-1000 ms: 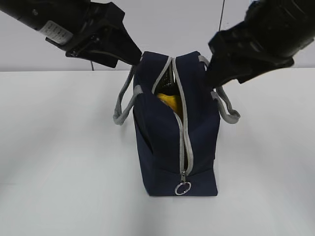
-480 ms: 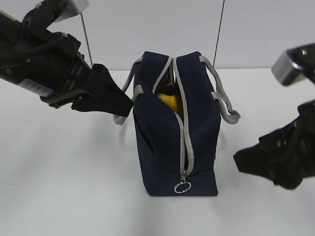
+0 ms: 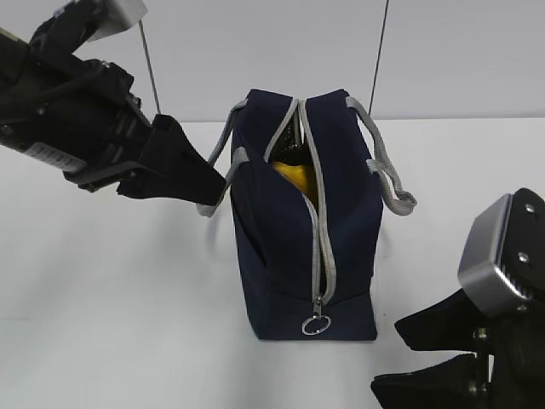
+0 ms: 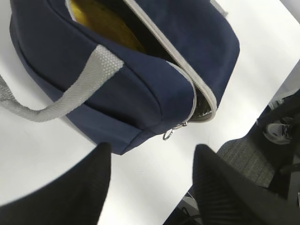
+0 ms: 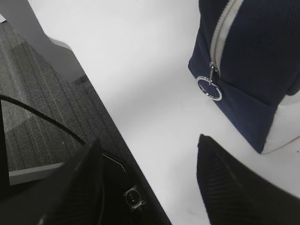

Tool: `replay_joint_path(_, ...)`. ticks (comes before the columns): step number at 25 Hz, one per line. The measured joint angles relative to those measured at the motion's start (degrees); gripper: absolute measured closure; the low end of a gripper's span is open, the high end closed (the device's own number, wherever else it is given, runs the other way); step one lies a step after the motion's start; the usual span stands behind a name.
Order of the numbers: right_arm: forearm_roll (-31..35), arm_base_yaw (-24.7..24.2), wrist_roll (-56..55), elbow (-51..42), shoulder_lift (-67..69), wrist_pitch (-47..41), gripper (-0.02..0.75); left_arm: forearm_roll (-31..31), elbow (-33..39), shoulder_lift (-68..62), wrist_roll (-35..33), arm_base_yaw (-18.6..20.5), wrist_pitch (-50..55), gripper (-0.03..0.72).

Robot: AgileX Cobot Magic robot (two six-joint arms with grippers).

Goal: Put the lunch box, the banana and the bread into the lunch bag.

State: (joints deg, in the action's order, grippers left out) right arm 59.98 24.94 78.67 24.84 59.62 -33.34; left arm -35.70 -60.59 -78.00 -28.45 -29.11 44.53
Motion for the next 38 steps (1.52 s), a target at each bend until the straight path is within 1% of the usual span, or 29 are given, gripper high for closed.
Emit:
replay_joint_path(5, 6.6, 0.0, 0.9, -0.1, 1.9, 0.7, 0.268, 0.0, 0.0, 0.0, 0.0, 0.0, 0.0, 0.296)
replay_joint_path(8, 8.7, 0.0, 1.9, -0.1, 4.9, 1.5, 0.268, 0.1, 0.0, 0.0, 0.0, 0.0, 0.0, 0.308)
replay_joint_path(11, 9.6, 0.0, 5.3, -0.1, 10.0, 1.3, 0.268, 0.1, 0.0, 0.0, 0.0, 0.0, 0.0, 0.316)
replay_joint_path(13, 11.5, 0.0, 9.2, -0.1, 14.2, 0.4, 0.268, 0.2, 0.0, 0.0, 0.0, 0.0, 0.0, 0.318)
replay_joint_path(16, 18.6, 0.0, 18.8, -0.1, 19.5, -1.3, 0.268, 0.2, 0.0, 0.0, 0.0, 0.0, 0.0, 0.319)
replay_joint_path(19, 28.2, 0.0, 30.9, -0.1, 23.8, -1.8, 0.268, 0.3, 0.0, 0.0, 0.0, 0.0, 0.0, 0.319)
replay_joint_path(22, 36.3, 0.0, 41.8, 0.0, 27.6, -1.8, 0.268, 0.3, 0.0, 0.0, -0.1, 0.0, 0.0, 0.324)
replay_joint_path(25, 41.8, 0.0, 48.8, 0.1, 30.4, -1.8, 0.268, 0.4, 0.0, 0.0, -0.1, 0.0, 0.0, 0.328)
replay_joint_path(29, 43.4, 0.0, 52.3, 0.7, 32.3, -1.8, 0.268, 0.6, 0.0, 0.0, -0.1, 0.0, 0.0, 0.328)
replay_joint_path(38, 43.9, 0.0, 53.1, 4.1, 33.9, -1.8, 0.268, 0.7, 0.0, 0.0, -0.1, 0.0, 0.0, 0.328)
